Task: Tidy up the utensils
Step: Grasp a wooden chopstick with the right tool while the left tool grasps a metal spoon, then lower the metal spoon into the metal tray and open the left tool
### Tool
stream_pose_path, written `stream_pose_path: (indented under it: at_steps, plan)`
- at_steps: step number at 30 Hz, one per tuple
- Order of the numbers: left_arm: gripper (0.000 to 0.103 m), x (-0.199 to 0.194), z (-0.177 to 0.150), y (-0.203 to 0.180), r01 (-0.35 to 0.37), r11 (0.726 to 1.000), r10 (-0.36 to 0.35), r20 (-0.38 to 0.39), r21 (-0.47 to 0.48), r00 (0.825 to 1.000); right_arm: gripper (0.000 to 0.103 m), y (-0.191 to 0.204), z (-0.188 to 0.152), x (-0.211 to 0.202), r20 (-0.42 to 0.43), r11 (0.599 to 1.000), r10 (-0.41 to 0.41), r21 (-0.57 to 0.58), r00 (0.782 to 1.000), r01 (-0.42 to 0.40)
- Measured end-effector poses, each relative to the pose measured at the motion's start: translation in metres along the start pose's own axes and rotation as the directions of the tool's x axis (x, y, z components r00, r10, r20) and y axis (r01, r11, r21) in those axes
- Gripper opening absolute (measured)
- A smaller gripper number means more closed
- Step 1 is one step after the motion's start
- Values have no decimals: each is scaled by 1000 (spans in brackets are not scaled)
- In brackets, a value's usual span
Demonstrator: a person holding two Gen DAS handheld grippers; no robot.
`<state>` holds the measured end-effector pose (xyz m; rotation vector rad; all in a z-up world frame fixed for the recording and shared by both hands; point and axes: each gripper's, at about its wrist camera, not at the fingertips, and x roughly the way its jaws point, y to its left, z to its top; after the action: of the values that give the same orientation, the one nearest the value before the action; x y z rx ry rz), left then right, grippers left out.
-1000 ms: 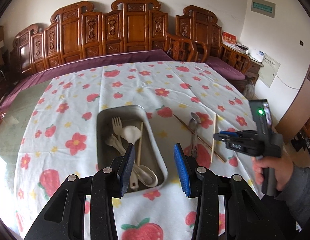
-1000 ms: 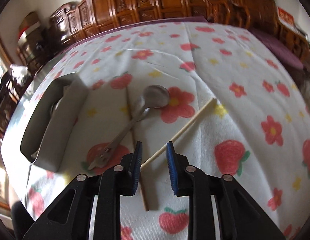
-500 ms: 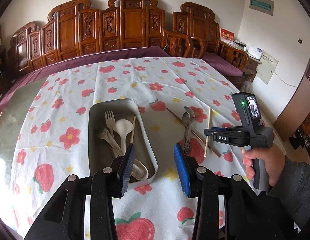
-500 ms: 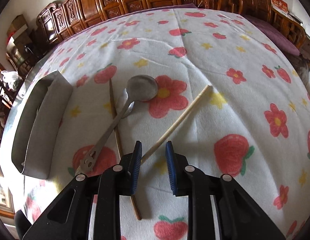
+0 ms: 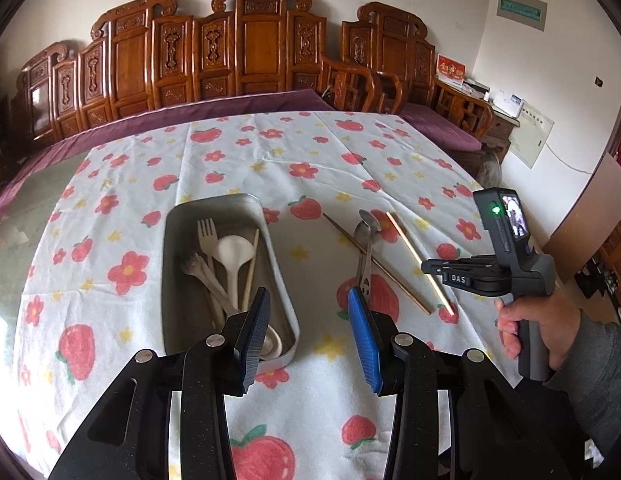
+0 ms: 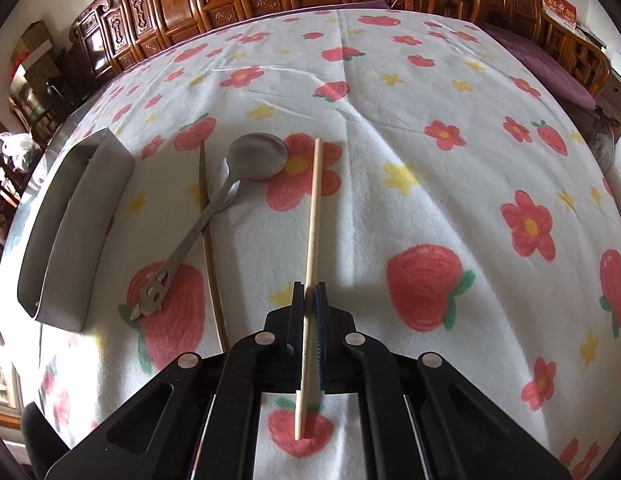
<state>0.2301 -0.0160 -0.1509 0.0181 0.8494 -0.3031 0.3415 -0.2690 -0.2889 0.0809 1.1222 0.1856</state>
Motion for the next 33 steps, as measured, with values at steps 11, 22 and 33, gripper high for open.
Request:
stream_pose_path:
  at_steps: [11, 22, 33]
  plan:
    - [38, 60, 10, -40, 27, 999, -24, -59, 47, 998, 6, -40, -20, -29, 54, 999, 48, -21, 997, -47]
    - [30, 138, 24, -70, 46, 997, -34, -169, 68, 985, 6, -63, -27, -30, 76, 996, 60, -71, 995, -55]
    - [15, 183, 30, -82, 23, 993, 5, -236, 113, 972, 6, -71, -29, -25, 73, 995, 82, -66, 994, -77]
